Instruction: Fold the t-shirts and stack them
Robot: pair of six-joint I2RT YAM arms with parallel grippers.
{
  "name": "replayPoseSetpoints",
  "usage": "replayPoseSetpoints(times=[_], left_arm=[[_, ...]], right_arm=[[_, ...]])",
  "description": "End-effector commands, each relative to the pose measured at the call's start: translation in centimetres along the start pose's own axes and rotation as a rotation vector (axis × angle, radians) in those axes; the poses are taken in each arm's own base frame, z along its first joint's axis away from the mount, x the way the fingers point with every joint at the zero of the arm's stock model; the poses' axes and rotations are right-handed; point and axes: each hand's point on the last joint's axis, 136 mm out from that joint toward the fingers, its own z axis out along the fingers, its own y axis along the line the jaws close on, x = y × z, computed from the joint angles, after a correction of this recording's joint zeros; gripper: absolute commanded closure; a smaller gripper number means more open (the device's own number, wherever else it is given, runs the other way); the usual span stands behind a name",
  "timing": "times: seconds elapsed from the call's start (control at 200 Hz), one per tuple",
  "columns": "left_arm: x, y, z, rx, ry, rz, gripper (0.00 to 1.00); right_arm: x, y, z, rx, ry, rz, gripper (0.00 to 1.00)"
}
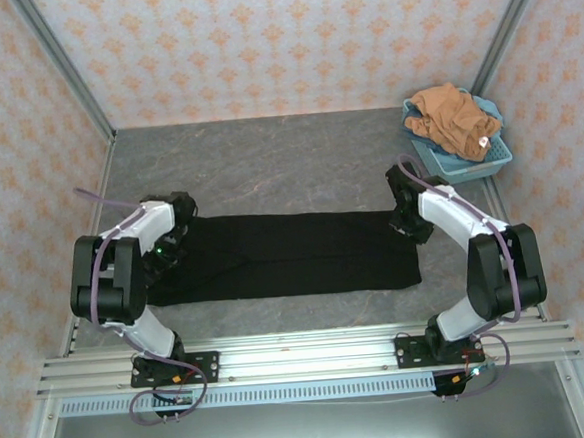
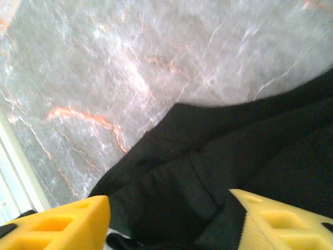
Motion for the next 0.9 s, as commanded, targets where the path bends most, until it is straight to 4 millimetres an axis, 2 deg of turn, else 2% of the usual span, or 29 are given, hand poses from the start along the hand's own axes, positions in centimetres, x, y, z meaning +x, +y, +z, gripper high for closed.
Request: replayPoseSetpoints(times=[0.0,0.08,0.135,0.27,0.395,0.686,0.781,0.891], left_arm=[[-2.4,1.5,-3.2,0.017,-0.093,-0.038,0.34],[-2.2,1.3,-4.9,0.095,-0.092,-0.037,0.34],[-1.0,0.6,-5.3,0.163,-0.040,-0.032,0.37],[3.8,-1.2,-4.9,0.282,0.152,-0.043,0.52],[6.1,-2.7,-4.1,0.333,0.250,-0.088,0.66],[8.3,-3.5,-1.2,0.277,0.337,-0.129,0.69],[7.8,-3.8,-0.1,0.243,0.336,-0.151,0.70],[6.3,-4.4,0.4,0.214,0.306,-0.150,0.69]], right_arm=[[-0.8,1.2,-1.0,-0.040,-0.022,-0.038,0.63],[-0.7,2.1,-1.1,-0.073,-0.011,-0.060,0.63],[-0.6,2.8,-1.0,-0.102,0.005,-0.073,0.63],[-0.1,4.6,-0.5,-0.164,0.046,-0.101,0.63],[0.2,5.7,0.1,-0.172,0.083,-0.128,0.63],[-0.7,6.1,1.4,-0.107,0.084,-0.163,0.63],[-1.0,6.1,2.1,-0.076,0.098,-0.165,0.63],[-1.0,5.8,3.2,-0.038,0.135,-0.150,0.63]])
